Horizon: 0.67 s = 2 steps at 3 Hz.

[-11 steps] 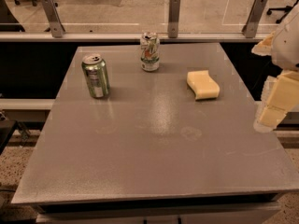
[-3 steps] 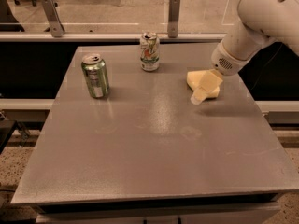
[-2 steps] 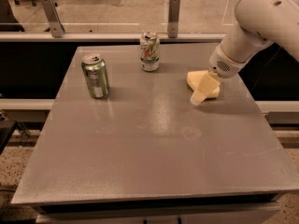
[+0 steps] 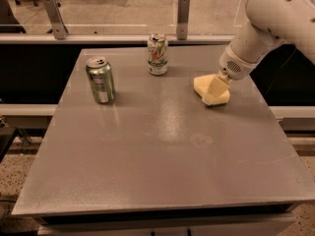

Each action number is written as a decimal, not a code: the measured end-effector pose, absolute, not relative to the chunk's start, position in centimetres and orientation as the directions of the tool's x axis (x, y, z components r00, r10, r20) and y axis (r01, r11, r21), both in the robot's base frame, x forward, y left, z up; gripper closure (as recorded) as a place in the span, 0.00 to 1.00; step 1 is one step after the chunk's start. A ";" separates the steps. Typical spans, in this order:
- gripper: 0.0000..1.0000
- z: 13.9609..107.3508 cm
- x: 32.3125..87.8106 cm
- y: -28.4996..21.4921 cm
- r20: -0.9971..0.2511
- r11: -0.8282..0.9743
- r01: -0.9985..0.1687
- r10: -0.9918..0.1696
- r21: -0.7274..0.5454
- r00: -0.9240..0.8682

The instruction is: Move sponge near 7up can

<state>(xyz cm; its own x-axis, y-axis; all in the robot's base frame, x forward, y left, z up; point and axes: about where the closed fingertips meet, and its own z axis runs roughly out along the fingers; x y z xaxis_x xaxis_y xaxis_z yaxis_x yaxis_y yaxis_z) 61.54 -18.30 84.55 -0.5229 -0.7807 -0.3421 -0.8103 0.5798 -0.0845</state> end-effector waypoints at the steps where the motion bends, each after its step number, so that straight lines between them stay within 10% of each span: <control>1: 0.88 85.8 62.5 -17.3 -0.348 0.557 -0.825 -0.795 -0.095 -0.497; 2: 1.00 86.7 64.4 -16.2 -0.352 0.531 -0.841 -0.811 -0.105 -0.468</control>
Offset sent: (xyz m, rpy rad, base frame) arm 0.0573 0.0344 0.0411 -0.0002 -0.0550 0.0963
